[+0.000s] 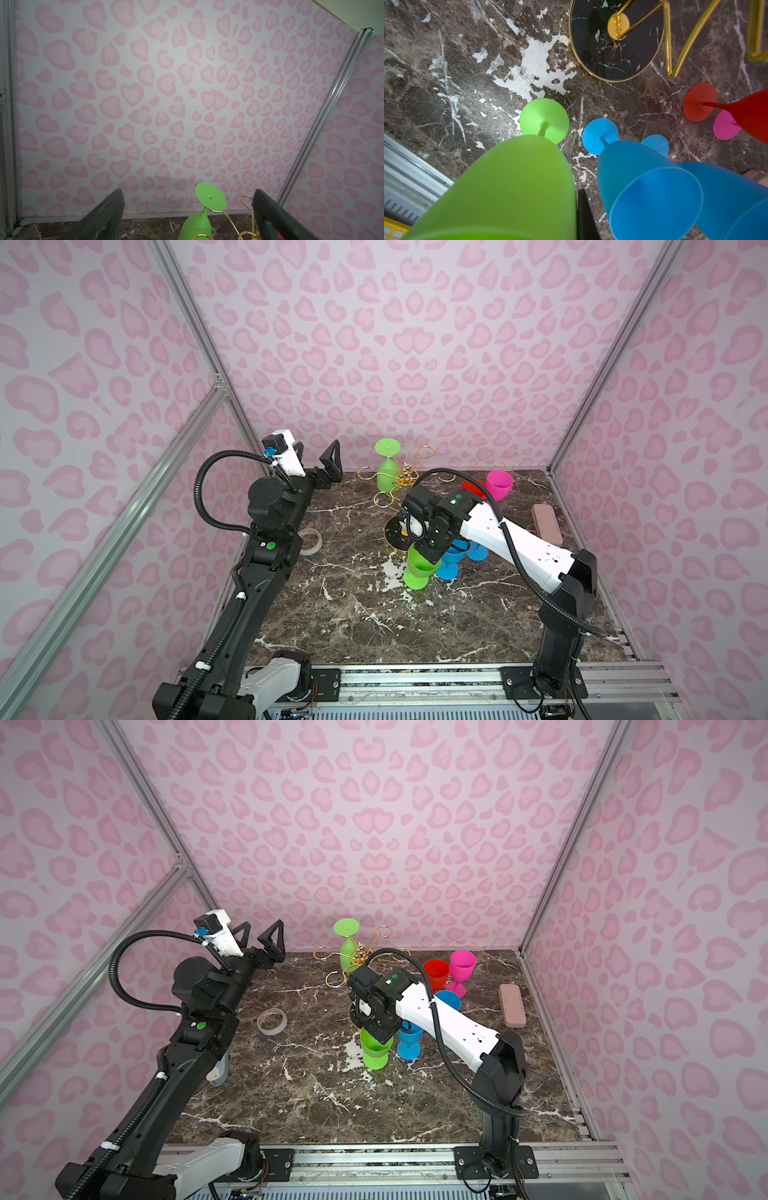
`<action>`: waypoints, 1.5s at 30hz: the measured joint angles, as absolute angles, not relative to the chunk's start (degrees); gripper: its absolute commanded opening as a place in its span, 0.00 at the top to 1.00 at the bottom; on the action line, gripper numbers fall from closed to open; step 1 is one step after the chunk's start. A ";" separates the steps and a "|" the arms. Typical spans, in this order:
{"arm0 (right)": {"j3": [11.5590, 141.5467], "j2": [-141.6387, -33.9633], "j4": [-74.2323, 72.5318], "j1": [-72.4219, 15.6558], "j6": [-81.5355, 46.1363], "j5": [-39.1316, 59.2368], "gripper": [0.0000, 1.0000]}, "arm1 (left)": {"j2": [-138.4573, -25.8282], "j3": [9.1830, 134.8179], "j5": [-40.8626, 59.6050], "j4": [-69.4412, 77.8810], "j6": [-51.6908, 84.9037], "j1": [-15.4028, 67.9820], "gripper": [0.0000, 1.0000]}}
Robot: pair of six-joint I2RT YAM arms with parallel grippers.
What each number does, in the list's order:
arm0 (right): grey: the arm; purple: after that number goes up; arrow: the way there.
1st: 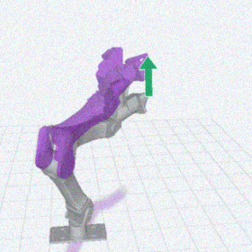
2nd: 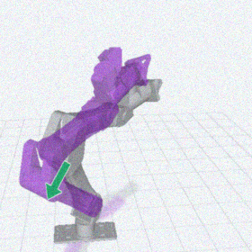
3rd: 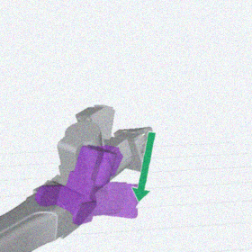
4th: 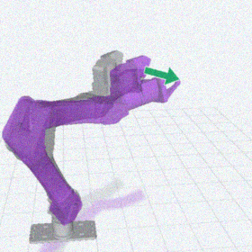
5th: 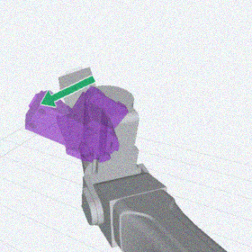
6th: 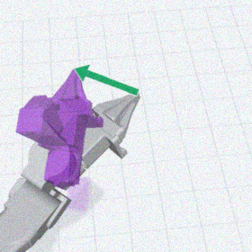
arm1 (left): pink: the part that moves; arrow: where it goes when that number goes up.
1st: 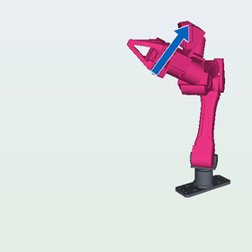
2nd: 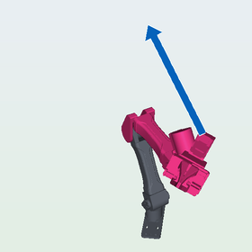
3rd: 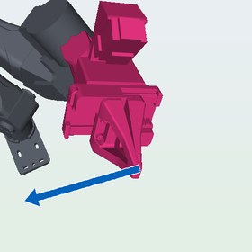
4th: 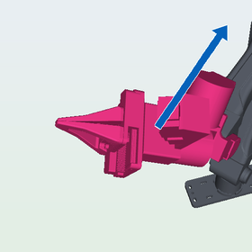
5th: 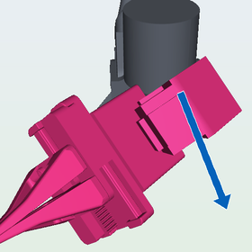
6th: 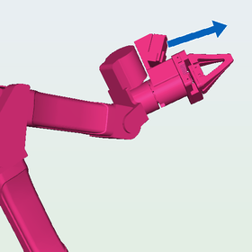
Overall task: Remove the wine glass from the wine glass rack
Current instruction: 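Lower the green glass upright beside the blue glasses and open the right gripper, then raise the right gripper toward the red glass while the left moves toward the rack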
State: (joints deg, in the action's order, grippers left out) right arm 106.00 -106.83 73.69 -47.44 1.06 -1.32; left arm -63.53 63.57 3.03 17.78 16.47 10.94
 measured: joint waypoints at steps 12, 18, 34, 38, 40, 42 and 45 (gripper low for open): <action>105.12 -109.56 70.89 -45.28 1.06 -0.36 0.97 | -63.88 63.55 3.03 17.69 16.45 10.76 0.03; 105.12 -110.52 70.37 -44.95 1.06 -0.86 0.83 | -64.01 63.55 3.03 17.69 16.45 10.72 0.03; 107.66 -104.73 70.02 -43.83 0.99 1.50 0.68 | -65.76 63.68 0.95 16.19 18.00 9.91 0.02; 107.20 -98.10 68.79 -42.09 0.60 3.38 0.63 | -67.94 65.82 0.73 13.26 20.23 8.62 0.00; 105.54 -93.82 67.16 -40.95 0.12 5.06 0.60 | -69.47 67.64 1.85 11.77 22.15 7.35 0.02; 101.89 -88.79 64.12 -39.75 -0.67 7.14 0.55 | -70.96 68.77 4.12 10.72 24.45 5.98 0.04; 97.27 -83.50 60.49 -38.04 -1.21 10.20 0.54 | -73.14 69.87 7.64 9.13 27.31 4.45 0.05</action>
